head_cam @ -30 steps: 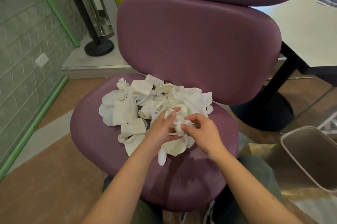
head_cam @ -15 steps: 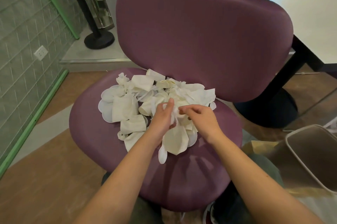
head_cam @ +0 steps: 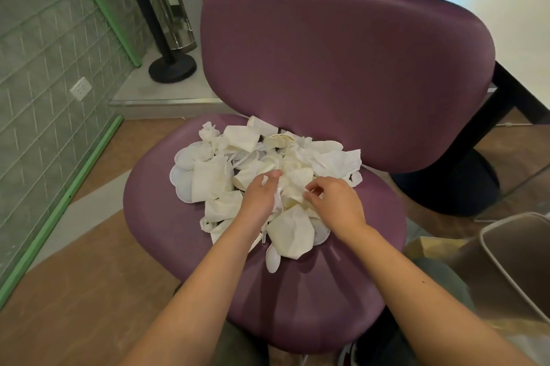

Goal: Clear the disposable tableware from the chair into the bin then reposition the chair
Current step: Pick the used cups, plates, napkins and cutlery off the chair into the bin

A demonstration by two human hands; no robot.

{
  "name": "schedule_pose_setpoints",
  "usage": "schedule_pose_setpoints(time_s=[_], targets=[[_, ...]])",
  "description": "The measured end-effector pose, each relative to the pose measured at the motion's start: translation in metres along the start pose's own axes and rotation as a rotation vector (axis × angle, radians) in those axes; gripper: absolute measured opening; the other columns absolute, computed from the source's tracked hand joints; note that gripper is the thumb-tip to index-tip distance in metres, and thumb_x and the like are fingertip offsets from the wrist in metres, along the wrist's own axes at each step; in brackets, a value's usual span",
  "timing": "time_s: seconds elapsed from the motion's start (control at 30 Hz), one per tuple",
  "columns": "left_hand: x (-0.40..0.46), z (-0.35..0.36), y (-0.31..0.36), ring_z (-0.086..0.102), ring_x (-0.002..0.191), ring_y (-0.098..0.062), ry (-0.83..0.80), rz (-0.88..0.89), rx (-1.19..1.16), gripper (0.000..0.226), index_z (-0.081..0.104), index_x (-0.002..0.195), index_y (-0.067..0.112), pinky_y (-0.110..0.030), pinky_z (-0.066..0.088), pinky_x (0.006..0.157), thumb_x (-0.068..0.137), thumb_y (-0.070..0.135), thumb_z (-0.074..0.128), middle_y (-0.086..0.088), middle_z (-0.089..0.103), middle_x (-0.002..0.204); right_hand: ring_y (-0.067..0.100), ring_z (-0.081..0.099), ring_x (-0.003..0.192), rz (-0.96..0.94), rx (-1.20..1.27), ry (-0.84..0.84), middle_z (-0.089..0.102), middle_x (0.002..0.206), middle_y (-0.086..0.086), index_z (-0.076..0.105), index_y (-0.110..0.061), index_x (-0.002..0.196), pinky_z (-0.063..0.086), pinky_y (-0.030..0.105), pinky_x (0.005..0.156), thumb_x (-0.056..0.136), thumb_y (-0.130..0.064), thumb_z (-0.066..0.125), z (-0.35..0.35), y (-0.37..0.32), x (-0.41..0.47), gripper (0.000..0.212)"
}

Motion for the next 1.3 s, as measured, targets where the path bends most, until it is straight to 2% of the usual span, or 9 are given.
schedule_pose_setpoints(time_s=[0.13,0.23,0.3,0.43,0.63,0.77,1.0,1.13,1.3], targets=[[-0.004,0.008,0.004,0.052,0.111,-0.016,-0.065,-0.026,0.016,0.046,0.052,0.132,0.029,-0.04,0.044,0.103,0.095,0.055,0.045,0.004,0.054,0.125,0.008,0.053,0.091,-0.1,0.131,0.051,0.065,0.088,-0.014,0.07,-0.028,0.096,0.042,0.023,0.078,0.089,-0.027,0.065,-0.019,-0.016,-0.005,0.009],[-0.011,0.022,0.011,0.057,0.076,-0.014,-0.152,-0.105,-0.159,0.039,0.061,0.111,0.026,-0.03,0.051,0.077,0.091,0.058,0.051,0.005,0.061,0.095,0.0,0.05,0.083,-0.207,0.259,-0.014,0.062,0.087,-0.017,0.068,-0.034,0.09,0.036,0.011,0.074,0.088,-0.021,0.067,-0.031,-0.039,-0.015,0.014],[-0.014,0.029,0.017,0.06,0.077,-0.012,-0.19,-0.126,-0.246,0.035,0.062,0.11,0.026,-0.025,0.05,0.067,0.091,0.054,0.056,0.003,0.064,0.1,0.003,0.055,0.082,-0.24,0.36,-0.045,0.065,0.088,-0.016,0.069,-0.034,0.087,0.039,0.011,0.074,0.086,-0.016,0.068,-0.039,-0.05,-0.022,0.019],[-0.017,0.04,0.029,0.06,0.079,-0.012,-0.215,-0.064,-0.398,0.027,0.063,0.119,0.027,-0.024,0.049,0.069,0.096,0.023,0.049,0.003,0.064,0.097,0.007,0.062,0.082,-0.217,0.554,0.018,0.068,0.092,-0.011,0.074,-0.023,0.093,0.048,0.016,0.078,0.087,-0.008,0.066,-0.053,-0.054,-0.032,0.018],[-0.029,0.068,0.043,0.063,0.072,-0.019,-0.296,-0.122,-0.622,0.025,0.067,0.111,0.015,-0.028,0.047,0.071,0.095,0.015,0.048,-0.009,0.066,0.092,0.002,0.054,0.097,-0.245,0.417,0.18,0.063,0.099,-0.017,0.068,-0.028,0.102,0.039,0.009,0.084,0.076,-0.025,0.08,-0.067,-0.043,-0.049,0.028],[-0.045,0.113,0.059,0.06,0.096,-0.023,-0.476,-0.092,-0.575,0.031,0.063,0.116,0.013,-0.033,0.045,0.088,0.095,0.024,0.043,-0.013,0.066,0.111,0.005,0.061,0.085,-0.078,0.502,0.31,0.067,0.091,-0.017,0.067,-0.027,0.097,0.045,0.018,0.075,0.084,-0.017,0.071,-0.096,0.002,-0.054,0.017],[-0.068,0.207,0.078,0.057,0.105,-0.017,-0.698,0.029,-0.293,0.031,0.061,0.123,0.005,-0.033,0.045,0.095,0.101,0.015,0.041,-0.011,0.065,0.12,0.014,0.063,0.08,0.137,0.615,0.487,0.066,0.085,-0.003,0.061,-0.027,0.091,0.052,0.029,0.074,0.085,-0.009,0.068,-0.154,0.093,-0.079,0.02],[-0.073,0.266,0.073,0.057,0.086,-0.002,-0.74,0.09,-0.145,0.03,0.063,0.124,0.004,-0.016,0.044,0.072,0.102,0.018,0.047,-0.002,0.065,0.109,0.01,0.064,0.083,0.275,0.589,0.595,0.064,0.097,-0.004,0.069,-0.022,0.097,0.056,0.039,0.081,0.083,-0.017,0.072,-0.178,0.155,-0.099,0.014],[-0.078,0.338,0.055,0.065,0.09,-0.008,-0.735,0.034,-0.115,0.029,0.062,0.122,0.009,-0.019,0.049,0.074,0.094,0.015,0.062,-0.004,0.07,0.111,0.015,0.063,0.105,0.357,0.803,0.502,0.063,0.119,-0.002,0.054,-0.027,0.128,0.054,0.039,0.093,0.087,-0.012,0.068,-0.186,0.22,-0.12,0.045]])
Point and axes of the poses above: each hand's wrist, its own x-axis towards the middle knuckle, its own z-axis out of the palm, y = z × x, the point moved 10 cm from there along x, towards the middle knuckle
